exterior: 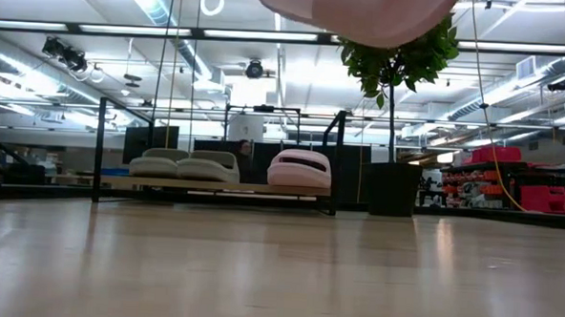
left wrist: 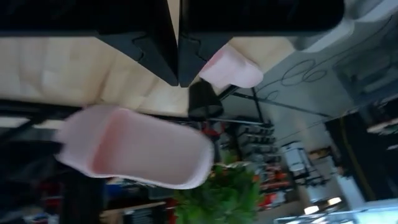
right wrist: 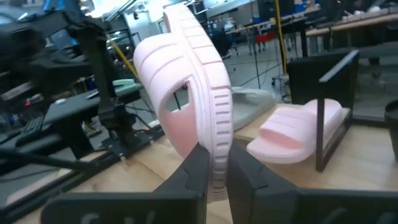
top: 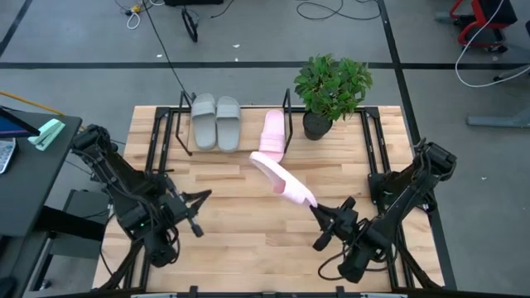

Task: Pick and place slides into the shelf
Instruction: Put the pink slipper on the shelf

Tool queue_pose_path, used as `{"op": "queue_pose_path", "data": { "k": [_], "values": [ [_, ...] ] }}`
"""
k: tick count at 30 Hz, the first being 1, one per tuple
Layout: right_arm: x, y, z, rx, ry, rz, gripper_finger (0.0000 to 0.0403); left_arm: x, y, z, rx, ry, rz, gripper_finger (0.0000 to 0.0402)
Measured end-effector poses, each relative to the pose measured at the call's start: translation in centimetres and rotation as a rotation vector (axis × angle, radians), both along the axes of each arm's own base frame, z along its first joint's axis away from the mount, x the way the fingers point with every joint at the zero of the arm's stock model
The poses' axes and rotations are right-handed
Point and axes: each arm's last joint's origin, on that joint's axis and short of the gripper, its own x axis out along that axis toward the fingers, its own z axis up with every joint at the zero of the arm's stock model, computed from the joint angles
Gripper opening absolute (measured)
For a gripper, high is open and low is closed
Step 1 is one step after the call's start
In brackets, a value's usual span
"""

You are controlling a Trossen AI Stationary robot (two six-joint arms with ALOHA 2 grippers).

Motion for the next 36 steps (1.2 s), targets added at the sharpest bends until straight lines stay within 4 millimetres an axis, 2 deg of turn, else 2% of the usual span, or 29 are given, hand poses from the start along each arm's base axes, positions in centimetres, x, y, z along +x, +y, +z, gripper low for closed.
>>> {"op": "queue_pose_path", "data": {
  "k": [7,11,15,19,23,32,36],
  "values": [
    [0.4,1.7,3.1,-0.072,0.059,0.025,0.0034,1.6,1.7,-0.1,-0.044,0.004,0.086,0.0014],
    [0.6,2.5,4.9,-0.128,0.102,0.035,0.0034,2.2,2.0,0.1,-0.071,0.008,0.094,0.0011],
    [0.9,2.9,6.5,-0.177,0.142,0.035,0.0034,3.0,1.1,0.8,-0.103,0.063,0.0,0.0008],
    [0.9,3.0,7.0,-0.212,0.17,0.035,0.0033,4.4,0.1,2.4,-0.101,0.097,-0.182,0.0017],
    [0.8,3.1,7.0,-0.217,0.174,0.04,0.0032,5.8,0.3,3.5,-0.079,0.103,-0.332,0.0043],
    [-1.3,4.3,7.8,-0.221,0.166,0.116,0.0032,7.1,2.1,3.7,-0.031,0.122,-0.301,0.0133],
    [-2.1,4.2,8.7,-0.211,0.156,0.134,0.0032,7.4,2.5,4.4,-0.049,0.065,-0.307,0.0172]
  ]
}}
